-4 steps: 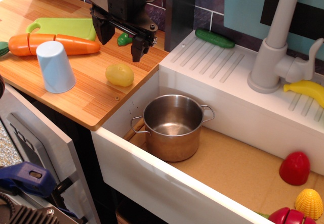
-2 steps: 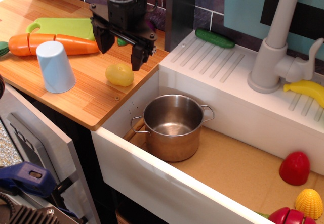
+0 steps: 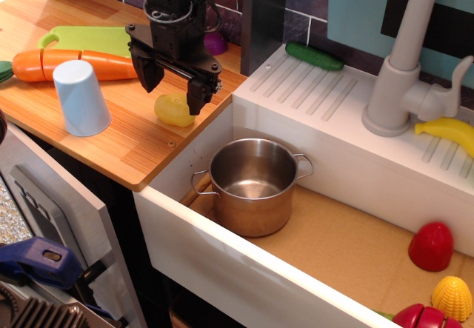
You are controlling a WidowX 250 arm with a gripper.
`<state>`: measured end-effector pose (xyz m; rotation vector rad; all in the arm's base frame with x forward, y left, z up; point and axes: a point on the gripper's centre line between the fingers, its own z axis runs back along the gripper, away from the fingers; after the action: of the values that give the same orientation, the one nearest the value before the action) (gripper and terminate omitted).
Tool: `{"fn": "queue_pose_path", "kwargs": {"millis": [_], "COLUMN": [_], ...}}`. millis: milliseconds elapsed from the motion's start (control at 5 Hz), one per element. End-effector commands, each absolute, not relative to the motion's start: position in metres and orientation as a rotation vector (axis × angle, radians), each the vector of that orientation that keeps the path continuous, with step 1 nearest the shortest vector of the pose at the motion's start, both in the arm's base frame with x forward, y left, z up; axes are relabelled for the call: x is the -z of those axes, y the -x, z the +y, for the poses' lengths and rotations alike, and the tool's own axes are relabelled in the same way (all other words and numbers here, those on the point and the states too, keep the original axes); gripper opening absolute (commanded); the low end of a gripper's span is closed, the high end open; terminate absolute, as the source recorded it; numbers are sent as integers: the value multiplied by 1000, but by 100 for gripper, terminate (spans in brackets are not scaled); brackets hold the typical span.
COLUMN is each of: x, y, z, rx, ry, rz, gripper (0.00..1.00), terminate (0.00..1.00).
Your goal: Put potato in pot or pan
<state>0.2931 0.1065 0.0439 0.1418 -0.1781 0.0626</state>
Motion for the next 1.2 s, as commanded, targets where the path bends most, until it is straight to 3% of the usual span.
{"fn": "queue_pose_path", "kwargs": {"millis": [0, 600, 800, 1000], "x": [-40, -16, -15, -29], "y": [-298, -301, -304, -303], "z": [118, 121, 117, 102], "rx": [-52, -80, -99, -136], "ry": [-145, -101, -99, -102], "rz": [-213, -246, -251, -238], "gripper": [100, 100, 0, 0], "terminate": [0, 0, 0, 0]}}
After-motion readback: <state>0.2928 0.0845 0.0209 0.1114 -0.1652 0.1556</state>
